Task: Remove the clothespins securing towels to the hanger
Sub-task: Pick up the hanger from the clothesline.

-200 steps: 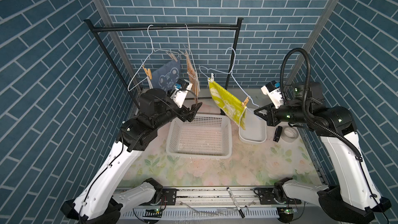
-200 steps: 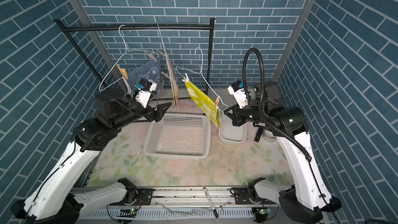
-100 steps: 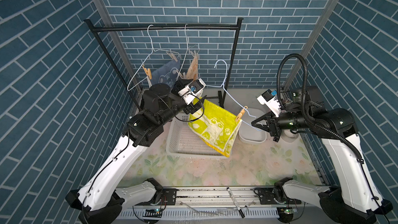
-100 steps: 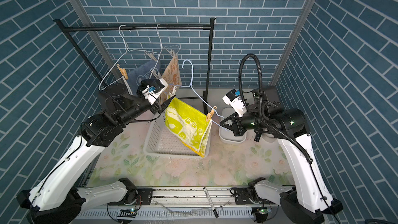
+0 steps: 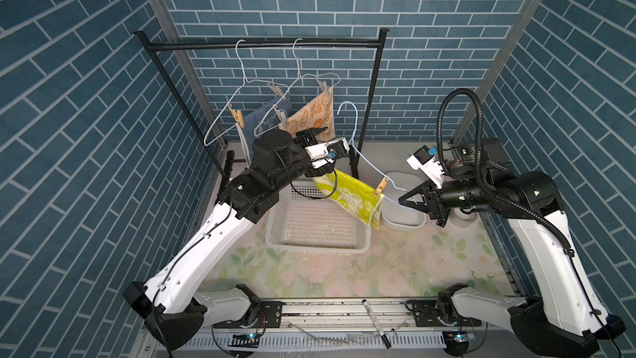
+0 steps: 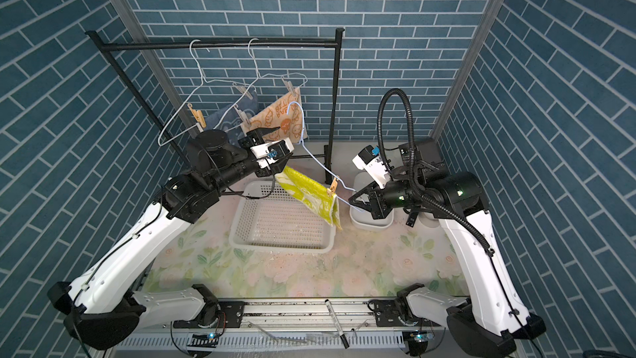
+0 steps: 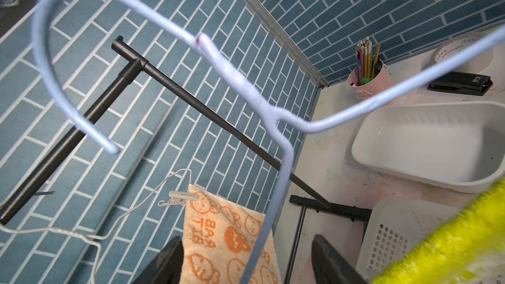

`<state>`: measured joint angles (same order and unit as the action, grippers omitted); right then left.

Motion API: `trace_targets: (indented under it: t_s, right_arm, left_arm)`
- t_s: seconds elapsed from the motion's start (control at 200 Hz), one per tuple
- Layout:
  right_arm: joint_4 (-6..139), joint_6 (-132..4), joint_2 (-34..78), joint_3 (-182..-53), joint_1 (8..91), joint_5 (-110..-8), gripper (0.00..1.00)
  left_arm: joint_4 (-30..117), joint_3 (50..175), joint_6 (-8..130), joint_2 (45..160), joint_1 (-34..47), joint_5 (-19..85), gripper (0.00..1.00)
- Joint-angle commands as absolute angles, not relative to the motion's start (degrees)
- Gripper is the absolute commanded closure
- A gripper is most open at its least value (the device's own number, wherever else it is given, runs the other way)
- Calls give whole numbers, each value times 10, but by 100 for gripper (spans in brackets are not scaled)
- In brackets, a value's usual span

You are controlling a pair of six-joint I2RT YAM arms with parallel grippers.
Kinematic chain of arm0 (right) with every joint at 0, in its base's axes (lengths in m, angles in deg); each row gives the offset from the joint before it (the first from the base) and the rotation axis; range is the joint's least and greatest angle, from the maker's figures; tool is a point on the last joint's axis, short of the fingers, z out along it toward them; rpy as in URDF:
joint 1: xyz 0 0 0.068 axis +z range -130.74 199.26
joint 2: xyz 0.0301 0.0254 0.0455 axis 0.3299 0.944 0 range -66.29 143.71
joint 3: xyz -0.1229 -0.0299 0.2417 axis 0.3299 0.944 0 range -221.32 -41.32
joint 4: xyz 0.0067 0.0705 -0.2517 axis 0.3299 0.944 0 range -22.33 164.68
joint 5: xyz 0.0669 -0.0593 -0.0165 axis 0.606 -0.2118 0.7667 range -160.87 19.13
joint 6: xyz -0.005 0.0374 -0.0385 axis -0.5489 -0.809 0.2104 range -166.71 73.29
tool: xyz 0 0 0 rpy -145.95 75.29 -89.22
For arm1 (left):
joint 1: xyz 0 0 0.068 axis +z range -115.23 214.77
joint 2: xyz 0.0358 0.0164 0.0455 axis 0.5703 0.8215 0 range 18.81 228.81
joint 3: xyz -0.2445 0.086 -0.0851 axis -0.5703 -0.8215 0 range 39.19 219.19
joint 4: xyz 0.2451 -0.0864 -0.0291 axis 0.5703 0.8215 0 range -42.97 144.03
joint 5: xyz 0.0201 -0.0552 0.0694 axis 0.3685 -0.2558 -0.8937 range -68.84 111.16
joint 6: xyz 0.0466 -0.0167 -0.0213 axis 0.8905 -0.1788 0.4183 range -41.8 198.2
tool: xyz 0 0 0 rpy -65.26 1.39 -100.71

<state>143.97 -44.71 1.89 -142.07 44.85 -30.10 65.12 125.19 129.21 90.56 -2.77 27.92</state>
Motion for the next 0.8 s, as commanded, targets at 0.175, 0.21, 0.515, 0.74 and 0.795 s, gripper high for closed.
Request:
trace_targets:
  t_s: [0.175,0.21,0.515,0.74,0.795]
  right_arm:
    - [1418,-410,14,-1412,447,-274,100]
    - [1416,-410,15,-1411,447,-274,100]
    - [1402,-410,13,-1399,448,-277,100]
    - [1398,-409,12,-1392,447,-290,100]
    - [1394,-409,10,-1387,447,-295,100]
  left_arm:
    - [636,1261,1334,925,-33,253,50]
    - [634,1259,1335,924,-33,253,53]
    - [637,1252,1343,922,-33,244,76]
    - [656,1243,1364,916,-37,215,90]
    - [665,1242,1370,917,-41,205,95]
